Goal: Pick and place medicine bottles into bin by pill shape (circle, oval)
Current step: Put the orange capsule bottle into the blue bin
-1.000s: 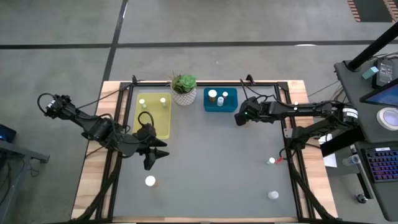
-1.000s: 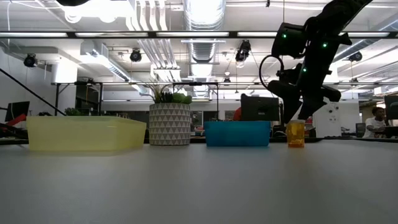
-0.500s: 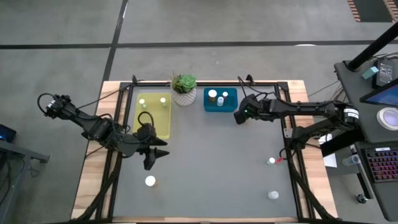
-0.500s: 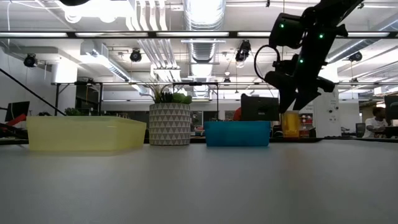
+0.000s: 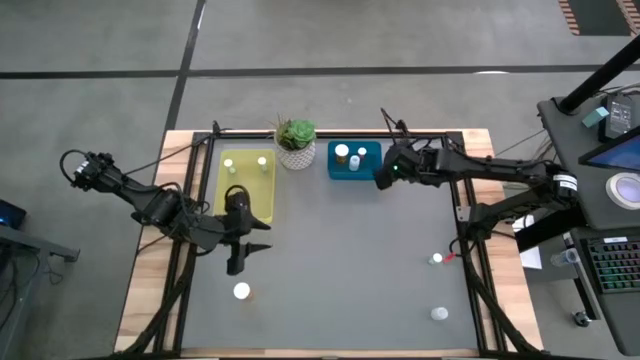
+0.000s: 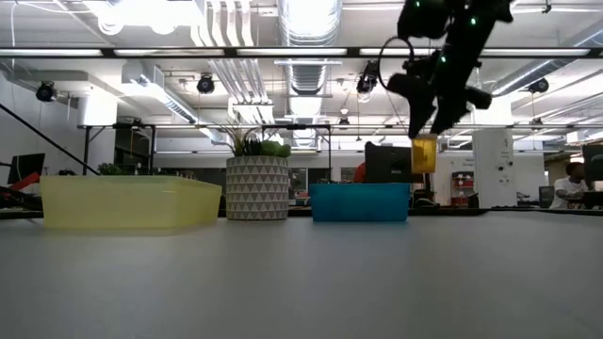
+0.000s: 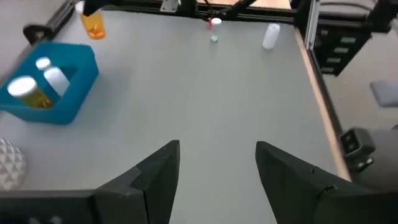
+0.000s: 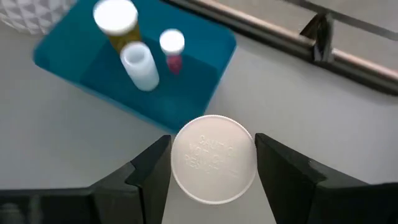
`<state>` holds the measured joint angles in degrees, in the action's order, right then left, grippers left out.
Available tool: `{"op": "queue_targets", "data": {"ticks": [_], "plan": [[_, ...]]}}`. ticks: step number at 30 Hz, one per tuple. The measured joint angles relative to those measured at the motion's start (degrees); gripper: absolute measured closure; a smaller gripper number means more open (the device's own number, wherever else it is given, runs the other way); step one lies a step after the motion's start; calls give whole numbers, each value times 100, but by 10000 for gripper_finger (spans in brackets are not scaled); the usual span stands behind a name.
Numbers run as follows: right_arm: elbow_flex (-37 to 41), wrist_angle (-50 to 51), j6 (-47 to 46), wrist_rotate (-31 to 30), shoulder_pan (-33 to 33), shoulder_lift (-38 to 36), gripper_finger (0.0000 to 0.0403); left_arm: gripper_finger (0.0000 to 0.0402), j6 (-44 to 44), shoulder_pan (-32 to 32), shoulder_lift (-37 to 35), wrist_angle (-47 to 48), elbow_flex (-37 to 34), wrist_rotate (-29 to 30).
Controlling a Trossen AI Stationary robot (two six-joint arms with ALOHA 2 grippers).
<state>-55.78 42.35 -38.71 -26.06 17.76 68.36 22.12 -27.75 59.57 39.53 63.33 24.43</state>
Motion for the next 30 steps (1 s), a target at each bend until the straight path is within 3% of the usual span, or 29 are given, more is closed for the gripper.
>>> {"op": "queue_targets", "data": {"ticks": [5, 13, 25, 30], "plan": [[-635, 64, 540, 32, 0, 9, 202, 206, -466, -2, -9, 9, -119, 7], [-1141, 32, 940, 59, 34, 371, 202, 206, -465, -2, -11, 15, -199, 9], [-1323, -149, 1311, 98, 551, 1515, 202, 206, -460, -4, -11, 13, -274, 9], [-1323, -427, 1448, 556, 721, 1783, 202, 206, -445, -4, -13, 4, -352, 9]]}}
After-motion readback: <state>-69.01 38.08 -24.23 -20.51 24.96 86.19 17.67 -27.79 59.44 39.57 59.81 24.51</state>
